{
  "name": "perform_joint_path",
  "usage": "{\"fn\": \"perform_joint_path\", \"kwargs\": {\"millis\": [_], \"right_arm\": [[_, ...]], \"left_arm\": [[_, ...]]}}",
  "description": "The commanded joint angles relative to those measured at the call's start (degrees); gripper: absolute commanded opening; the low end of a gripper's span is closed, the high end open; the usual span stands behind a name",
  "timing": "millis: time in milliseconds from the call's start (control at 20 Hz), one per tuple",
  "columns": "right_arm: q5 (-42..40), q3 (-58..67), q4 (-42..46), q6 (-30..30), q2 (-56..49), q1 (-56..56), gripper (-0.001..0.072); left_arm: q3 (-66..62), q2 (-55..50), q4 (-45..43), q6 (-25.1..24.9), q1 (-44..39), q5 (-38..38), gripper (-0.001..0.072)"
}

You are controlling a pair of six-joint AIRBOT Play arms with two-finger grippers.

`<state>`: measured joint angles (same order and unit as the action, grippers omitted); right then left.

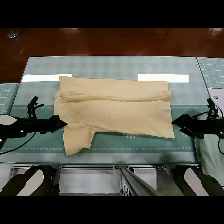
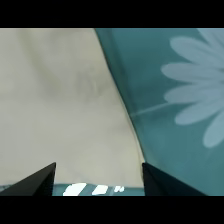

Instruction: Fold the shirts.

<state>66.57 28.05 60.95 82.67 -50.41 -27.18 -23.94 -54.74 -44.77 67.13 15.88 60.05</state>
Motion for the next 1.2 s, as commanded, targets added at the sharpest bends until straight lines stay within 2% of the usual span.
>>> {"fn": "perform_joint_path", "kwargs": {"millis": [0, 150, 350, 550, 600, 650, 700, 850, 1050, 1150], "right_arm": [[5.49, -1.29, 5.60, 3.41, 0.02, 0.61, 0.0623], [4.79, -1.86, 5.88, 3.37, -2.80, 4.26, 0.0623], [-0.87, -1.79, 1.22, 3.13, -6.78, 6.23, 0.0623], [-2.51, -1.79, -1.99, 1.64, -9.18, 6.34, 0.0622], [-3.76, -1.79, -3.19, 1.53, -9.18, 6.32, 0.0596], [-4.85, -1.79, -4.83, 1.25, -9.20, 6.34, 0.0543], [-5.57, -1.79, -6.49, 0.42, -9.20, 6.34, 0.0454], [-5.75, -1.79, -9.16, -5.73, -9.60, 6.32, 0.0018], [-2.78, 1.42, -9.44, -8.52, -9.88, 6.27, 0.0018], [-2.03, 6.01, -9.40, -8.55, -9.88, 6.27, 0.0018]], "left_arm": [[-2.62, 0.13, 0.22, -0.70, -0.13, 4.07, 0.0037], [-2.62, 0.09, 0.24, -0.66, -0.15, 4.11, 0.0037], [-2.62, 0.07, 0.24, -0.66, -0.20, 4.13, 0.0038], [-2.62, 0.07, 0.24, -0.48, -0.20, 4.07, 0.0037], [-2.62, 0.07, 0.24, -0.46, -0.20, 4.04, 0.0037], [-2.62, 0.07, 0.24, -0.48, -0.20, 4.07, 0.0038], [-2.62, 0.07, 0.24, -0.48, -0.20, 4.04, 0.0038], [-2.67, 0.07, 0.24, -0.48, -0.20, 4.07, 0.0038], [-6.45, 0.07, 0.20, -0.74, 0.96, 5.66, 0.0039], [-11.17, 0.07, 0.22, -2.82, 2.91, 7.52, 0.0038]]}}
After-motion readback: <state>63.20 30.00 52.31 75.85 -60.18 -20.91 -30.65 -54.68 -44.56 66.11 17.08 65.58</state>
